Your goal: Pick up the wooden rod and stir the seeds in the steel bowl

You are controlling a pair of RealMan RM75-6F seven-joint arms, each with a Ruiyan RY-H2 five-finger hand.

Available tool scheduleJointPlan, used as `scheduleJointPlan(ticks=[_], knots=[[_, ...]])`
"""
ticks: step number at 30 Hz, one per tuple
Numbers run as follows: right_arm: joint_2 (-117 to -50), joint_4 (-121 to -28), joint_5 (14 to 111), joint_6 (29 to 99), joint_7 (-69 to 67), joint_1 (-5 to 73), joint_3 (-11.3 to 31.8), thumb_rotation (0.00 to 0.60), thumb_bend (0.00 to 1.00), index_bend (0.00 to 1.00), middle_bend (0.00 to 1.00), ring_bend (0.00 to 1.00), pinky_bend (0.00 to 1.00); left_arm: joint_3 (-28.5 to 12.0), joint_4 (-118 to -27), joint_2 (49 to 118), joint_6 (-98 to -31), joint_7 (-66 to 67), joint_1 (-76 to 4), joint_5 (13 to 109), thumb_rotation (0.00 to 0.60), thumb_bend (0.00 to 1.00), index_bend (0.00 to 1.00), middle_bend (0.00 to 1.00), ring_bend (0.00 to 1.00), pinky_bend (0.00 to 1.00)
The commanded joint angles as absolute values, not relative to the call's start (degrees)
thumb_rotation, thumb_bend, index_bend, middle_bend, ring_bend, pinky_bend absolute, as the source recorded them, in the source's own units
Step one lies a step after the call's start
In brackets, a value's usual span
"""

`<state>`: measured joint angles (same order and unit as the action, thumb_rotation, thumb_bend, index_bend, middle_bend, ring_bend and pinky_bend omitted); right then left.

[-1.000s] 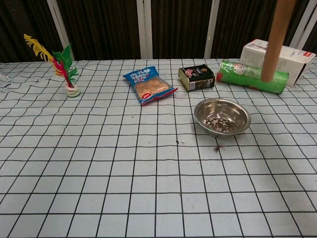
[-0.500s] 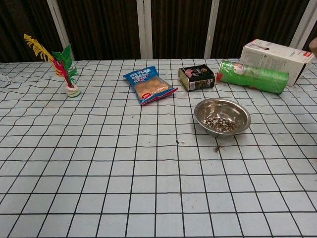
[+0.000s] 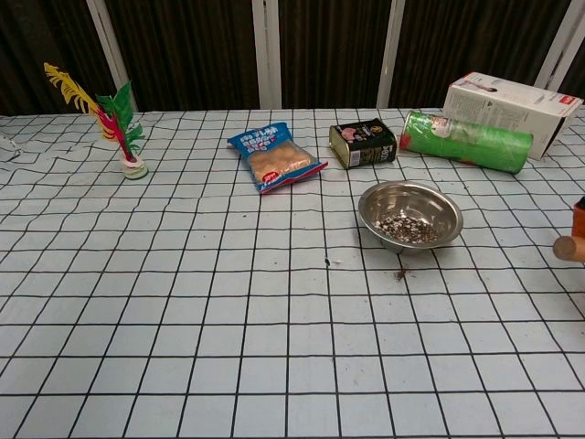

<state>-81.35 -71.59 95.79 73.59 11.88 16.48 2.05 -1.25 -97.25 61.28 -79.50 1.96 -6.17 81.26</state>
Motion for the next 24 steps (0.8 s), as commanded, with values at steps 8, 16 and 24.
scheduleJointPlan(ticks=[8, 16, 24], knots=[[-83.1, -74.9, 92.9, 71.0, 16.9, 16.6, 1.1, 0.6, 0.51, 0.54, 0.49, 0.38, 0.0, -1.3, -97.5, 61.2, -79.4, 2.1, -6.2, 81.2, 0.6, 0.05, 0.0, 0.0, 0.0, 0.0], [-82.7, -77.9, 91.8, 71.8, 18.5, 16.5, 1.3, 0.6, 0.38, 0.23, 0.29, 0.2, 0.0, -1.3, -97.5, 61.2, -79.4, 2.1, -6.1, 81.1, 0.6, 0.05, 0.0, 0.0, 0.0, 0.0], [-78.9, -83.0, 90.2, 72.0, 24.0, 15.7, 1.0, 0.6, 0.36, 0.11, 0.24, 0.14, 0.0, -1.2, -97.6, 61.0, -79.4, 1.8, -6.1, 81.2, 0.6, 0.05, 0.0, 0.0, 0.0, 0.0]])
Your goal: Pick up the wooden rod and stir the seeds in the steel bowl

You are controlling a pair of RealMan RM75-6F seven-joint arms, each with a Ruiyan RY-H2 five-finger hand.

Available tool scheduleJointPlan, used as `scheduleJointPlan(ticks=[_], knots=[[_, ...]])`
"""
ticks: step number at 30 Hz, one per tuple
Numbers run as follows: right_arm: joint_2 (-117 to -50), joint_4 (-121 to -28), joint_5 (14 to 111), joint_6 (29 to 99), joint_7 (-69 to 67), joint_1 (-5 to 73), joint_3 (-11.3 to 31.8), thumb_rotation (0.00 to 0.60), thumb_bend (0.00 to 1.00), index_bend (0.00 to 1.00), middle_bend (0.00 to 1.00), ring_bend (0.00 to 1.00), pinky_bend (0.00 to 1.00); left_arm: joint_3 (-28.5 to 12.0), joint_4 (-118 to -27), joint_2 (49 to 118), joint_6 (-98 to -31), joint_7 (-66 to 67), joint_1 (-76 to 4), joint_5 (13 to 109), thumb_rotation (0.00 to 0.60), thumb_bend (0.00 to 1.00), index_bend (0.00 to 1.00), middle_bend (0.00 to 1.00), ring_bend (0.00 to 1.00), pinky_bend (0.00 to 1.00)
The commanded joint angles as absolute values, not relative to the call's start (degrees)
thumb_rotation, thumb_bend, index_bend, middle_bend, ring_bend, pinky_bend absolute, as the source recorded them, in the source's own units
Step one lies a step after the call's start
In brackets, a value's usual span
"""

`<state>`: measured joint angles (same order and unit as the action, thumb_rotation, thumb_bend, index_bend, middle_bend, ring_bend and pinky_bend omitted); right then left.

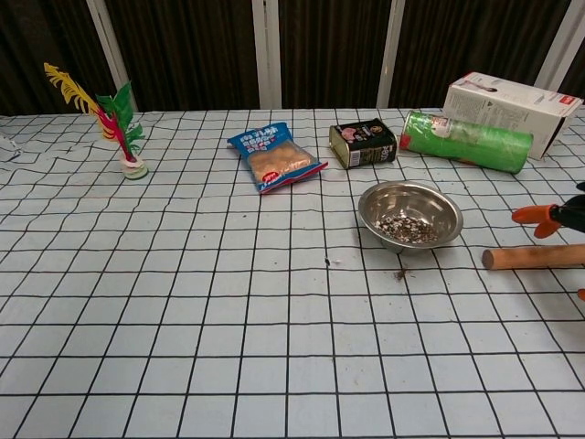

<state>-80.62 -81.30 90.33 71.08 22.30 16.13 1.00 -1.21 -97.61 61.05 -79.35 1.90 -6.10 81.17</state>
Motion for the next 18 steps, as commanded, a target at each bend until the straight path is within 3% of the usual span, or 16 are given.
scheduleJointPlan(ticks=[1, 4, 9, 13, 18], knots=[[-77.8, -83.9, 90.3, 73.1, 24.4, 15.4, 1.2, 0.6, 0.36, 0.09, 0.23, 0.13, 0.0, -1.2, -97.7, 60.9, -79.4, 1.7, -6.0, 81.3, 0.6, 0.05, 0.0, 0.0, 0.0, 0.0], [-74.7, -87.0, 89.9, 77.1, 22.5, 13.9, 2.5, 0.6, 0.36, 0.01, 0.16, 0.06, 0.0, -1.1, -97.7, 60.8, -79.8, 1.4, -5.9, 81.8, 0.6, 0.05, 0.0, 0.0, 0.0, 0.0], [-69.1, -93.6, 87.4, 83.3, 14.4, 9.8, 3.9, 0.6, 0.36, 0.0, 0.01, 0.0, 0.0, -0.7, -97.4, 60.9, -80.5, 1.6, -5.8, 83.1, 0.6, 0.05, 0.0, 0.0, 0.0, 0.0], [-66.3, -94.2, 89.0, 88.2, 11.2, 6.5, 2.7, 0.6, 0.36, 0.0, 0.0, 0.0, 0.0, -0.7, -96.3, 61.5, -81.6, 2.7, -5.6, 84.4, 0.6, 0.05, 0.0, 0.0, 0.0, 0.0], [-64.5, -94.6, 90.2, 88.9, 9.8, 4.4, 0.2, 0.6, 0.36, 0.0, 0.0, 0.0, 0.0, -1.1, -95.2, 62.4, -83.0, 3.6, -5.4, 84.9, 0.6, 0.05, 0.0, 0.0, 0.0, 0.0]])
